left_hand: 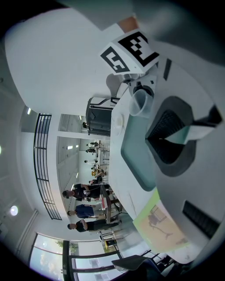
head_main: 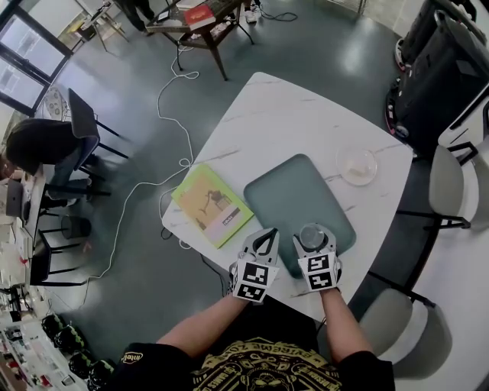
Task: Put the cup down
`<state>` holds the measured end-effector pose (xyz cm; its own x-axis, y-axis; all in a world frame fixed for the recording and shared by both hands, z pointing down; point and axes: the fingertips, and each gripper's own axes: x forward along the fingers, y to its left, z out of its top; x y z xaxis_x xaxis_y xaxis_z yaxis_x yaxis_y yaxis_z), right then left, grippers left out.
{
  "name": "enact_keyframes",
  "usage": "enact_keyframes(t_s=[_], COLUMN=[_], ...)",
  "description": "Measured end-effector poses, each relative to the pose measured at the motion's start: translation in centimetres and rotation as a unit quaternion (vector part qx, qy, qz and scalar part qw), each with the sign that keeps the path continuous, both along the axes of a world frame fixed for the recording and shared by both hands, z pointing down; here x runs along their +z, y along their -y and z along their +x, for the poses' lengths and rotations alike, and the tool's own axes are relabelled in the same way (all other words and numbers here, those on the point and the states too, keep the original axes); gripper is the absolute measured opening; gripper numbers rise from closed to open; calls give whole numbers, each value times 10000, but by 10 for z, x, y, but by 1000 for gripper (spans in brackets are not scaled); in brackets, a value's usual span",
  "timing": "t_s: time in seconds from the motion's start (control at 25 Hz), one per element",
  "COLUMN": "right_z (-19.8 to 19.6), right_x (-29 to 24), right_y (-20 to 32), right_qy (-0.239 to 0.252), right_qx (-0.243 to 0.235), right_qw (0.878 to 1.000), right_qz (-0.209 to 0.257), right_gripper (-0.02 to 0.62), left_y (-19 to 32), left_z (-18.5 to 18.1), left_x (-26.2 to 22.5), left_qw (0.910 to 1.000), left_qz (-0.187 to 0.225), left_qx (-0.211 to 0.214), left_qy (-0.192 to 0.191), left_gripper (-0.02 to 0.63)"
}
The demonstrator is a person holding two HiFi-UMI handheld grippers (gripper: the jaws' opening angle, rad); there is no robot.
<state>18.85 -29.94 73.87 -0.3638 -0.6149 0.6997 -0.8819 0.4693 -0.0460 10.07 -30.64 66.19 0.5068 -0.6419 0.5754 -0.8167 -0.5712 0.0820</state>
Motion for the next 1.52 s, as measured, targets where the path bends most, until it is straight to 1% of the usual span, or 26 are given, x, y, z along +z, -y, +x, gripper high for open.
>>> enact_keyframes(t_s=[0.36, 0.52, 0.6, 0.72, 1.0, 1.2, 1.4, 1.52], right_z=[1, 1, 3, 9, 15, 12, 9, 0], right_x=[-3, -5, -4, -3, -19, -39, -70, -93], right_y=[-3, -4, -5, -10, -29, -49, -70, -77], right_qy=[88, 137, 95, 18, 42, 87, 170, 212], right_qx=[91, 133, 164, 258, 545, 812, 1163, 1284], right_qw=[9999, 9998, 9998, 9997, 9985, 9964, 9921, 9895], right_qz=[-19, -47, -13, 16, 59, 216, 445, 626], right_gripper=[279, 313, 314, 314, 314, 314, 314, 313], left_y=[0, 1, 0, -2, -9, -22, -33, -38], left_z=[-1, -1, -1, -2, -4, -13, -25, -33], left_x=[-2, -6, -9, -12, -24, -37, -57, -70], left_qw=[10000, 9999, 9999, 9998, 9993, 9986, 9974, 9961], left_qz=[-1, 54, 76, 99, 183, 227, 294, 356], left_qx=[1, 36, 58, 95, 221, 320, 417, 501], left_qy=[-49, -84, -116, -146, -248, -355, -515, -633], left_gripper=[8, 8, 8, 8, 8, 8, 8, 8])
